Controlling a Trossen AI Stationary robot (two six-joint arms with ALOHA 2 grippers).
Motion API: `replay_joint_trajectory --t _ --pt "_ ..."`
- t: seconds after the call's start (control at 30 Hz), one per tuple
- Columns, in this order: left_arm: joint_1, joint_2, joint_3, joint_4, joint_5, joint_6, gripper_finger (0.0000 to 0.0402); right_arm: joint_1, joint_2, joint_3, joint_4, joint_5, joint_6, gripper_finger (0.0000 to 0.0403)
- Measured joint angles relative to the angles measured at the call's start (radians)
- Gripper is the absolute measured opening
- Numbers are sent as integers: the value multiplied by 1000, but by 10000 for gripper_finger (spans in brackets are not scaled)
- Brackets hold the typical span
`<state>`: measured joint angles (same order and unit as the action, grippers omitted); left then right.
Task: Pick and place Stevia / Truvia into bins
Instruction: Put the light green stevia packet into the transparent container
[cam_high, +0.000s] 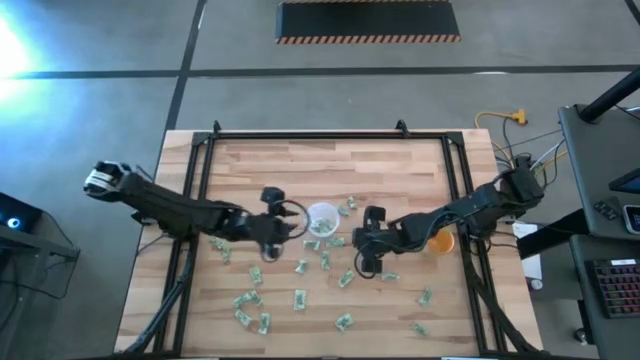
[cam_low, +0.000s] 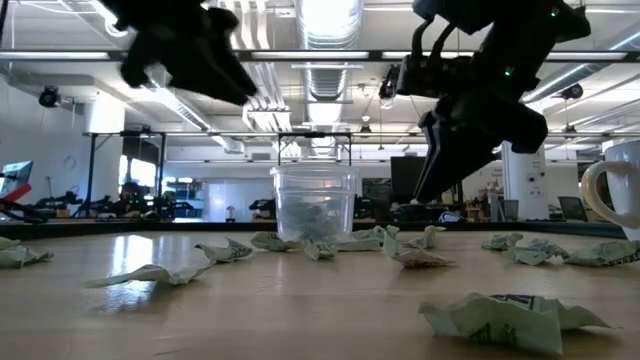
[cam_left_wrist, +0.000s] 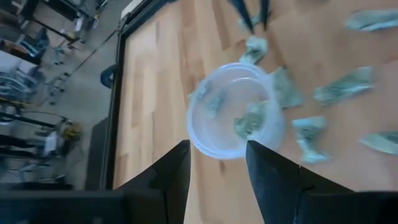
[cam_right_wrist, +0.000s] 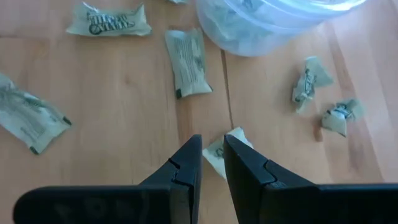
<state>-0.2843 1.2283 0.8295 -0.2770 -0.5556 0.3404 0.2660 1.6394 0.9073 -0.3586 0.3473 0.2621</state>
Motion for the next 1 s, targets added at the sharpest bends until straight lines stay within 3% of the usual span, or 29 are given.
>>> replay_joint_trajectory --t 0.17,0.4,0.73,1.0 --pt "-72 -134 -23 -98 1 -107 140 -22 -1 0 -3 -21 5 63" --pt "-142 -255 -54 -136 3 -184 140 -22 21 -14 -5 -42 -8 113" --pt "-174 -243 -56 -138 3 -205 140 -49 71 -21 -3 -26 -61 158" --pt "-176 -222 -56 -141 2 -211 140 -84 104 -26 -2 -27 -111 133"
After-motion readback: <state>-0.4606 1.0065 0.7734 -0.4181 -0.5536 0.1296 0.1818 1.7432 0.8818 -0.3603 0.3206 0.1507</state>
